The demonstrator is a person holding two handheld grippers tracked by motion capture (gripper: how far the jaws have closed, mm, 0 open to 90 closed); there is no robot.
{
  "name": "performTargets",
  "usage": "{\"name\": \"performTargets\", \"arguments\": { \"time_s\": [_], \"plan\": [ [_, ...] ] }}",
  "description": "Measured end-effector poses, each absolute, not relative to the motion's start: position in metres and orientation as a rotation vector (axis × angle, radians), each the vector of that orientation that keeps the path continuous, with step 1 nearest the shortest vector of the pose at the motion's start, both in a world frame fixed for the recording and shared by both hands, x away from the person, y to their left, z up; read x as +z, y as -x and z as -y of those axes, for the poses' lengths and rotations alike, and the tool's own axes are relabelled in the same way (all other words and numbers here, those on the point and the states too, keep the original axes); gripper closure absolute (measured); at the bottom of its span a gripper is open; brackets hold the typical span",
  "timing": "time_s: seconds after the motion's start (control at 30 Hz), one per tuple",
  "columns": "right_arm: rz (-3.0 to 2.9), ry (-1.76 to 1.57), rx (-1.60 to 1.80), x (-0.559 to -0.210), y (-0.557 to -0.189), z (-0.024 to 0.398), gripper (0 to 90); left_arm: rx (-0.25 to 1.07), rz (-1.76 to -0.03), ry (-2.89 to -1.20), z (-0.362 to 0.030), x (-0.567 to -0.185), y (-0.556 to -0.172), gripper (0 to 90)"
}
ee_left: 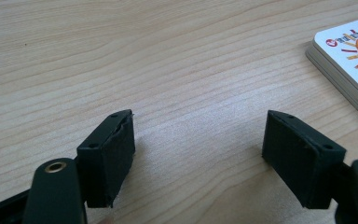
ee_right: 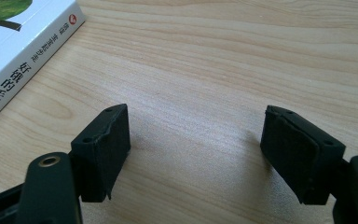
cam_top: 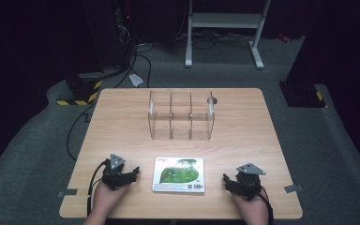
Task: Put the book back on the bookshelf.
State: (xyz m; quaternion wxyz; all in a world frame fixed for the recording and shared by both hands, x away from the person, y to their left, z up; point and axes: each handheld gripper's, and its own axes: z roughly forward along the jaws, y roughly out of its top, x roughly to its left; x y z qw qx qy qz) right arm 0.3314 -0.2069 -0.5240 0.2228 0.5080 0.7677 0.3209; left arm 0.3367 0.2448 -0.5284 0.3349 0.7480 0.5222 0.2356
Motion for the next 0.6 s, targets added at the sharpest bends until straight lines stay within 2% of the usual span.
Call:
{"name": "performTargets", "arguments": {
  "time_s": [0.6],
  "plan": [
    [-2.120, -1.405, 0.889, -0.5240, -0.3314, 0.2066, 24.1, 0.623, -1.379, -1.942, -0.2446, -0.5285, -0.3364, 25.7]
  ]
}}
